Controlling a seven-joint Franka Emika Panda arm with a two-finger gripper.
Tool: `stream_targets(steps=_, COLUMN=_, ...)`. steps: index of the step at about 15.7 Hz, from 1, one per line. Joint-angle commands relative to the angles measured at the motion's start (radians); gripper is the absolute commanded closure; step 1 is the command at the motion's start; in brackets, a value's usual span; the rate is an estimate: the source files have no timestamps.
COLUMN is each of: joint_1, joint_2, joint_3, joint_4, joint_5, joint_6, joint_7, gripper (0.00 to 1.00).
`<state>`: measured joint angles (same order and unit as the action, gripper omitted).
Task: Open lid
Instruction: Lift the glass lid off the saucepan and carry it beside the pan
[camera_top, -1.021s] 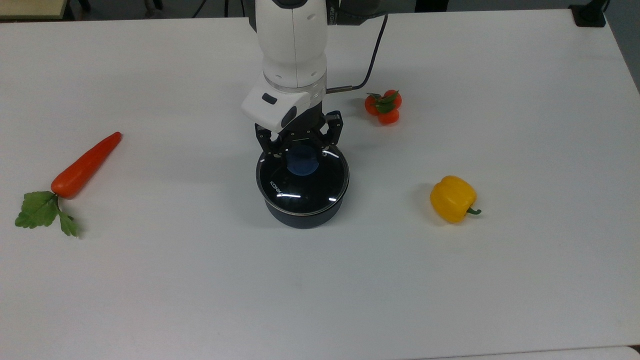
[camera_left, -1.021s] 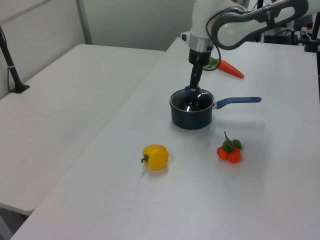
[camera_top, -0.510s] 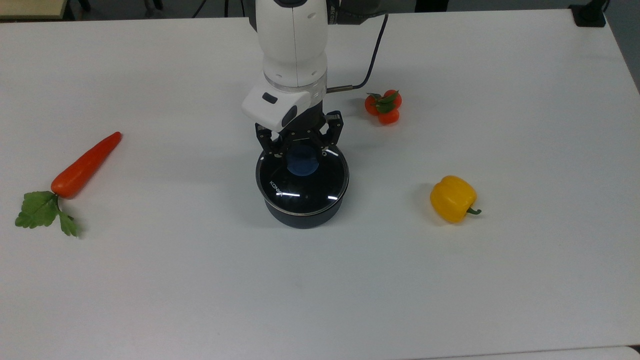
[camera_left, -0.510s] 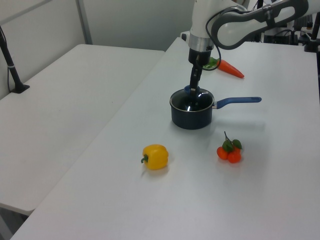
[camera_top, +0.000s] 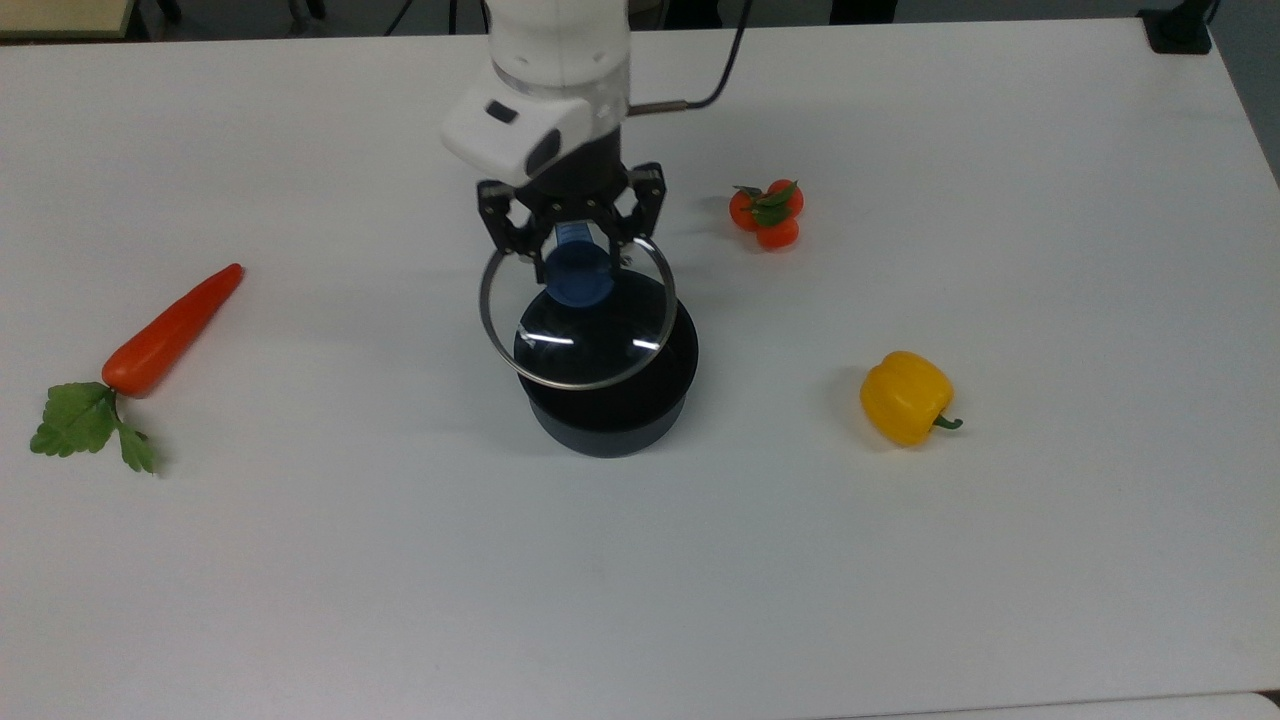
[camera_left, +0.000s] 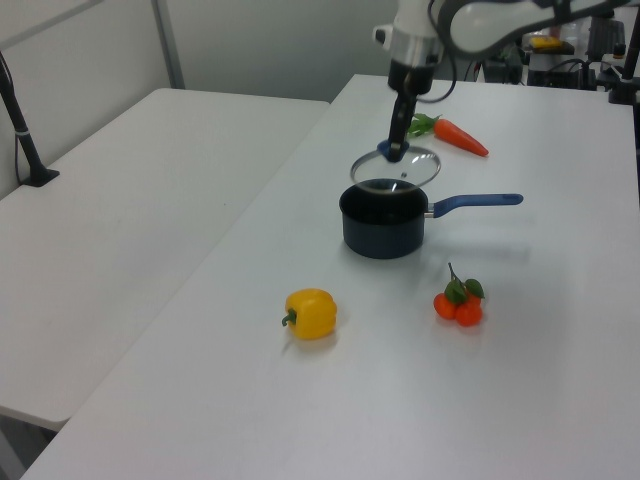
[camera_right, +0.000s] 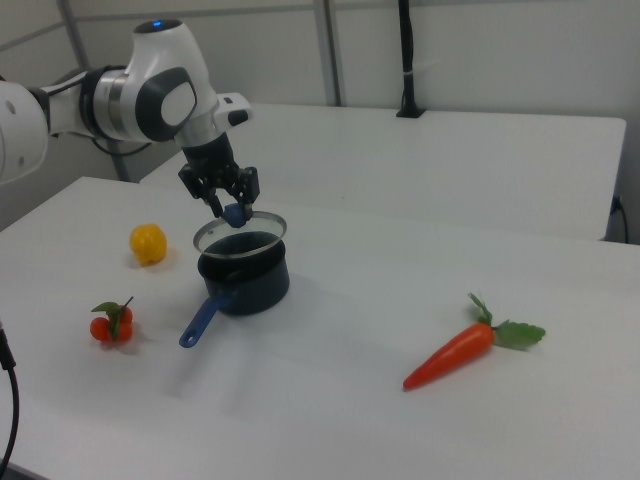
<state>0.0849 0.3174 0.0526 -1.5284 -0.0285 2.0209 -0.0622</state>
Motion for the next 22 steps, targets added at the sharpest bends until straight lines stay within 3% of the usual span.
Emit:
stream_targets(steps=1, joint_1=-0.066, joint_2=-0.104, joint_3=0.000, joint_4=-0.065, joint_5=0.004, joint_6=-0.048, joint_7=-0.008, gripper=0.59)
stream_targets(steps=6, joint_1=-0.174, joint_2=-0.216, joint_3=0.000, joint_4=-0.206, joint_5=0.002, joint_6=-0.038, joint_7=-0.033, gripper=0.59)
stream_targets(steps=10, joint_1=-0.264, joint_2=-0.248, joint_3=0.000, joint_4=-0.285, joint_5=0.005, joint_6=-0.031, joint_7=-0.109, gripper=0.59)
stream_targets(steps=16, joint_1=-0.318, joint_2=-0.232, joint_3=-0.004, joint_4=-0.429, joint_5=0.005, joint_6=0.145, joint_7=-0.142, gripper=0.59)
stream_targets(steps=22, joint_1=-0.326, joint_2=-0.161, joint_3=-0.004, joint_4=-0.455, joint_5=0.004, joint_6=0.242, joint_7=-0.140, gripper=0.59)
